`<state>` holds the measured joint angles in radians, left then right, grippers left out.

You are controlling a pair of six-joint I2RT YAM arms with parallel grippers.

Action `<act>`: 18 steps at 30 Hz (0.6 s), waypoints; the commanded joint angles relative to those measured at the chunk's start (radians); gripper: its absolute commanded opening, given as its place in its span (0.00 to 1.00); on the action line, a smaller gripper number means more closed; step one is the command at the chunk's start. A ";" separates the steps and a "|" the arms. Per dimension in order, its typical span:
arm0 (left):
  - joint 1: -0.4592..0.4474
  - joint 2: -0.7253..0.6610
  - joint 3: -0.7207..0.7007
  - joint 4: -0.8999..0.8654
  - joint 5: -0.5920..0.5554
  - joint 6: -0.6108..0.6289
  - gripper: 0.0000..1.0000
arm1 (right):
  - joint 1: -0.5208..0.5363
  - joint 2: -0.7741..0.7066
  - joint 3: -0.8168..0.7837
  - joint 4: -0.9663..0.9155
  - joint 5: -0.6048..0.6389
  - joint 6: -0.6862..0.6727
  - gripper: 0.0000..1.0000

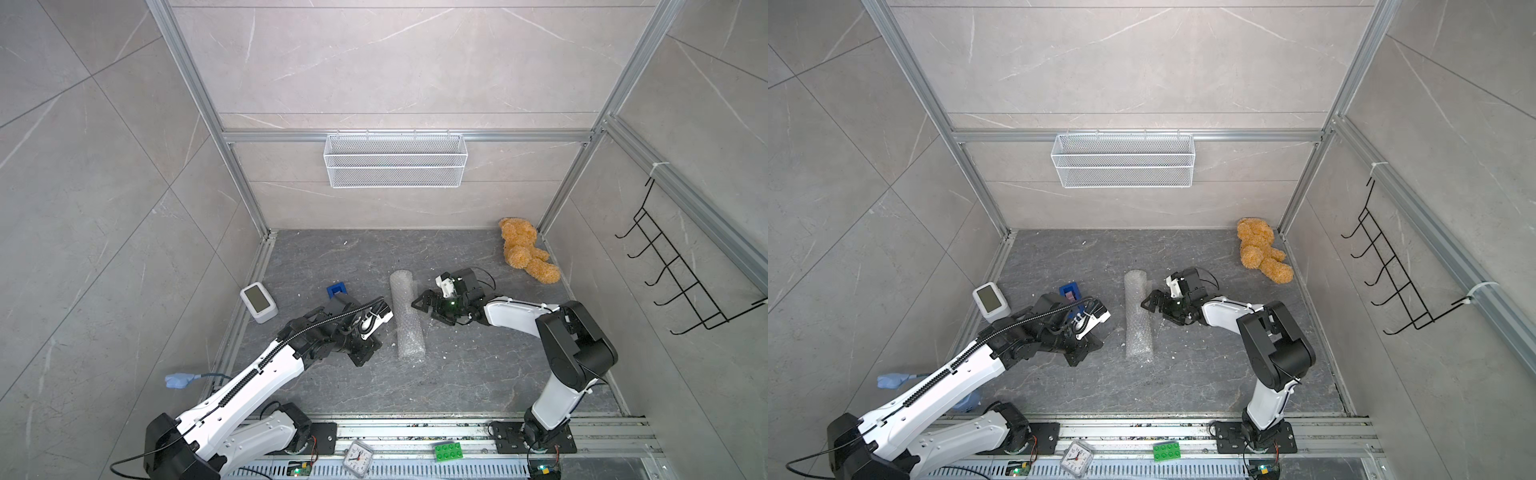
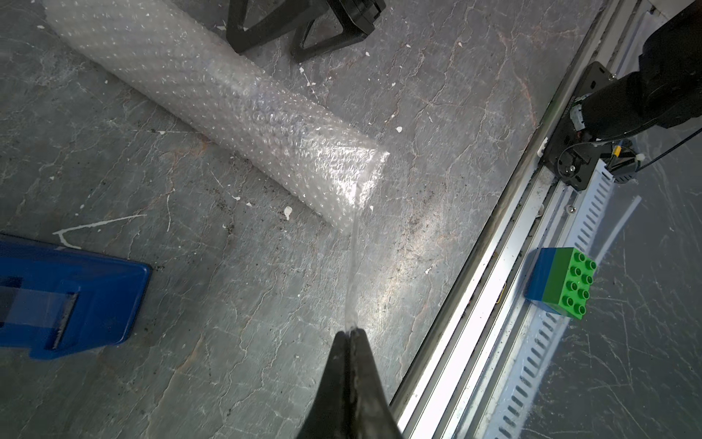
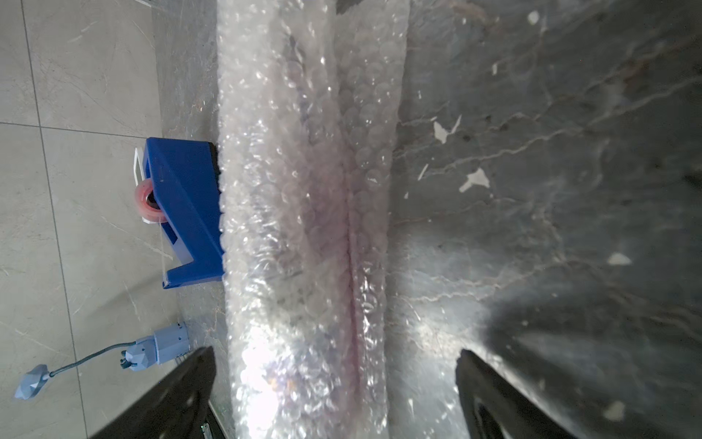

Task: Wrap wine bottles in bubble wrap
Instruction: Adjust the bubble wrap at the center of the board.

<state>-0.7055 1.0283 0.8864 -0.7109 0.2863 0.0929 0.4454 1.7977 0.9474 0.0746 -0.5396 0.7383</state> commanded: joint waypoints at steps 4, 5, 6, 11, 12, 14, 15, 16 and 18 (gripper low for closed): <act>0.012 -0.014 -0.013 0.044 -0.017 -0.036 0.00 | 0.019 0.129 0.108 -0.045 -0.046 0.011 1.00; 0.012 -0.014 -0.011 0.045 -0.018 -0.035 0.00 | 0.024 0.145 0.120 -0.059 -0.045 0.009 1.00; 0.012 -0.014 -0.009 0.043 -0.019 -0.035 0.00 | 0.028 0.162 0.135 -0.073 -0.045 0.007 1.00; 0.015 -0.032 -0.016 0.039 -0.032 -0.039 0.00 | 0.071 0.220 0.189 -0.110 -0.053 0.009 1.00; 0.015 -0.036 -0.018 0.039 -0.035 -0.041 0.00 | 0.078 0.229 0.201 -0.119 -0.051 0.009 1.00; 0.015 -0.047 -0.022 0.039 -0.037 -0.046 0.00 | 0.099 0.243 0.223 -0.155 -0.030 0.001 1.00; 0.015 -0.053 -0.024 0.042 -0.037 -0.050 0.00 | 0.108 0.248 0.234 -0.177 -0.016 -0.007 1.00; 0.015 -0.062 -0.027 0.044 -0.037 -0.053 0.00 | 0.120 0.253 0.252 -0.216 0.008 -0.019 1.00; 0.015 -0.079 -0.033 0.049 -0.043 -0.059 0.00 | 0.143 0.263 0.287 -0.286 0.056 -0.046 1.00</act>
<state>-0.6949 0.9821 0.8635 -0.6846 0.2588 0.0586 0.5518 2.0037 1.2167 -0.0284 -0.5556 0.7292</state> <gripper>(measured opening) 0.049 0.993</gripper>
